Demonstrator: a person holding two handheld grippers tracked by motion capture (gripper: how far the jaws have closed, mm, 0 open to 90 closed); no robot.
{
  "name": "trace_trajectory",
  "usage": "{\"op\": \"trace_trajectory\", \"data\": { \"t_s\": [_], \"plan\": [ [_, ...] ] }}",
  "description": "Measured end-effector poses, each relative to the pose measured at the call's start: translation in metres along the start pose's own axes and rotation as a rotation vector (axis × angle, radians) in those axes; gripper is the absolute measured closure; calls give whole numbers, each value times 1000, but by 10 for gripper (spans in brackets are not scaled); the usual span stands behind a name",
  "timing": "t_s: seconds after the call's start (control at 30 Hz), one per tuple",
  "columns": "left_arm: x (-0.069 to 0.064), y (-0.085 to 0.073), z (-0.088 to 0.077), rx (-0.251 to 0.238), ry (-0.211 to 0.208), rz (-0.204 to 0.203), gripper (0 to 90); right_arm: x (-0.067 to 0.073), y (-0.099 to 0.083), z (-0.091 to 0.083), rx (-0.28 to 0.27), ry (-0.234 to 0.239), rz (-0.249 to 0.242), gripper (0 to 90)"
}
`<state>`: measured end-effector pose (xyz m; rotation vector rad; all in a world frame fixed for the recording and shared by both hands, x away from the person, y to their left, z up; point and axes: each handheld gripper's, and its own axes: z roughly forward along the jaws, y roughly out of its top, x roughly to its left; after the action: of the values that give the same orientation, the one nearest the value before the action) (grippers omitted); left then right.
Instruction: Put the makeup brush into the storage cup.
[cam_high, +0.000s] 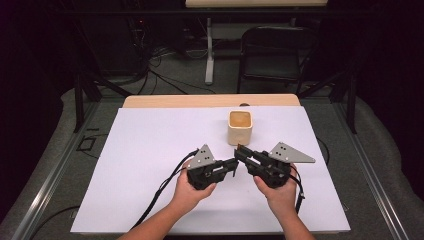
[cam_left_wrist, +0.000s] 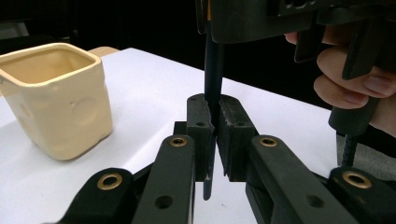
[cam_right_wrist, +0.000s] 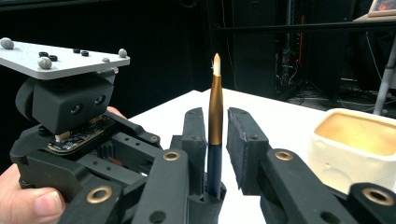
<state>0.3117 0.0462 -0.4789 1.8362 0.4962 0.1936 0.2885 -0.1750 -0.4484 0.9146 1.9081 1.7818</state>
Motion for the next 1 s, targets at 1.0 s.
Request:
{"op": "trace_trajectory", "data": {
  "t_s": [1.0],
  "plan": [
    [2, -1, -1, 27, 4, -6, 671, 0, 0, 3, 26, -3, -46, 837]
  ]
}}
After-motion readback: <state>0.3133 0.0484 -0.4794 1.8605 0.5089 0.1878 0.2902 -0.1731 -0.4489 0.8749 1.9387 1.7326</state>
